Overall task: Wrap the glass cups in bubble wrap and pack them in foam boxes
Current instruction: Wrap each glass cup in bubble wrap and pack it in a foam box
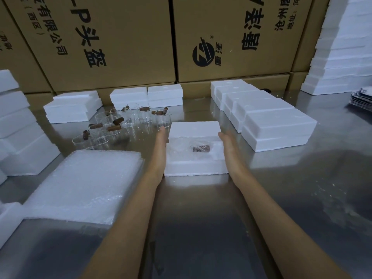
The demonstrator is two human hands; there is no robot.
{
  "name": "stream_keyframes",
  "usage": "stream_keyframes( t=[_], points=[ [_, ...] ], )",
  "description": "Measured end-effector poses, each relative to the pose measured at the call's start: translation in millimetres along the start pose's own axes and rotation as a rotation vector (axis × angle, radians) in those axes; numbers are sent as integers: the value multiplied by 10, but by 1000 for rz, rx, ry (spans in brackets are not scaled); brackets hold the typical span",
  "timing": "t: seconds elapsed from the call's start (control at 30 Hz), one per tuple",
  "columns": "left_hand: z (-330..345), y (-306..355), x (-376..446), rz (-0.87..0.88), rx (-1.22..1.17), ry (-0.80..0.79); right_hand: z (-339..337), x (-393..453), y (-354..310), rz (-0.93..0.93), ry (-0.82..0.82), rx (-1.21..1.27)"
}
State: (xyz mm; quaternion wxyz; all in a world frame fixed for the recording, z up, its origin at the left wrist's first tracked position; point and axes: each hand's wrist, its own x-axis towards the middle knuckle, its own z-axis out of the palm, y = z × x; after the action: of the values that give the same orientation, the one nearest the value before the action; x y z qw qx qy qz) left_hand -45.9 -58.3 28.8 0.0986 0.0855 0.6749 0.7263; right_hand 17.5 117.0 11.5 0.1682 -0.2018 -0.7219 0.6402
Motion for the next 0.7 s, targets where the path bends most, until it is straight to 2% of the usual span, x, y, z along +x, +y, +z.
stream_keyframes(
  t=[0.13,0.33,0.5,0.6,0.7],
  points=[
    [-13,-11,76,-39,-105,21,-21,3,-5,-8,-11,22],
    [-60,-60,33,30,-231,67,-44,2,9,-144,-16,168],
    [-61,240,-73,197,-231,172,-99,-32,-151,-249,117,228],
    [-134,393,-141,308,-218,235,-117,-97,-281,-351,279,265],
    [-172,418,-185,350,-211,259,-137,-165,-321,-398,368,307]
  ],
)
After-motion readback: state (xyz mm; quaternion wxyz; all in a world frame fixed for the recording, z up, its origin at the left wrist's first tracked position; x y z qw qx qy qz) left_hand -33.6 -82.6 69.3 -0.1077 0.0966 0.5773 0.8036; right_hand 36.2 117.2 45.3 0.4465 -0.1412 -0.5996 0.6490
